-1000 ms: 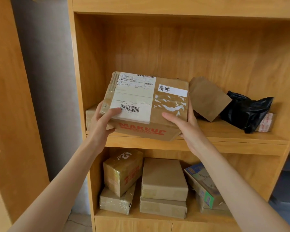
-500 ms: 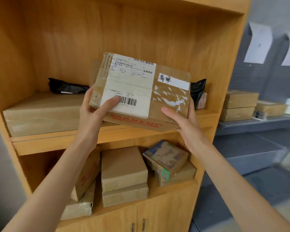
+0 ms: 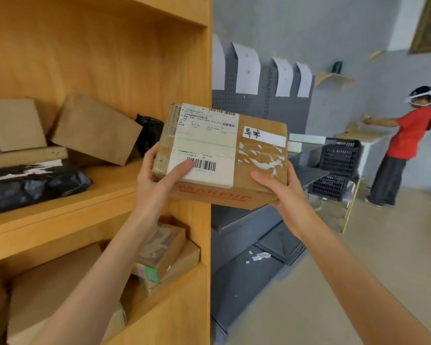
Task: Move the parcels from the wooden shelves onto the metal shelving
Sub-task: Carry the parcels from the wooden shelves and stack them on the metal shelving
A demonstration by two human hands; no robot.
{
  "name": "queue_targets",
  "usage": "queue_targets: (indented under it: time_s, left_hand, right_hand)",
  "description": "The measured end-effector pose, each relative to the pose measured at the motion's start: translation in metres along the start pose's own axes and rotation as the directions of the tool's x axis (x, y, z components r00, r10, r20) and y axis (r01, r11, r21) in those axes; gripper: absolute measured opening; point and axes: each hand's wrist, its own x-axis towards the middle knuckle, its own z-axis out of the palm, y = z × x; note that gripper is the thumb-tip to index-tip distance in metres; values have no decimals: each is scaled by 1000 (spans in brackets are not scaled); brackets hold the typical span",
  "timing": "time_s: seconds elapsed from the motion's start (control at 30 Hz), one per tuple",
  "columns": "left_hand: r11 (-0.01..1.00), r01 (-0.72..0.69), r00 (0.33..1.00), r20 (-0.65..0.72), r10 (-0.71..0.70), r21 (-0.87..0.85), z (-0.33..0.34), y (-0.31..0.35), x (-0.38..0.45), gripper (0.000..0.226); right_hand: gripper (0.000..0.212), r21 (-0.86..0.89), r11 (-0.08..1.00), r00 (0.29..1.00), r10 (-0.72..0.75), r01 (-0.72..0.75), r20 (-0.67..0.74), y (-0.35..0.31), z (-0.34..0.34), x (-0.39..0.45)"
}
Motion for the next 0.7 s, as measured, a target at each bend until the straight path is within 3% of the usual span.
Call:
queue_targets:
  time_s: [0.2, 0.33, 0.6, 0.7]
  left_hand:
    - [999, 17, 998, 54, -15, -37, 97, -25, 15, 71]
    - [996, 55, 995, 92, -49, -67, 164, -47, 26, 59]
    - [991, 119, 984, 144, -109, -63, 256, -105, 50, 82]
    - [986, 156, 979, 141, -146, -63, 282, -129, 71, 55]
  right_hand:
    - [82, -23, 999, 999, -34, 34, -27, -5, -90, 27]
    - [80, -26, 999, 997, -20, 18, -77, -6, -154, 42]
    - [87, -12, 999, 986, -38, 37, -162, 15, -247, 85]
    - [83, -15, 1000, 982, -22, 20, -185, 30, -268, 112]
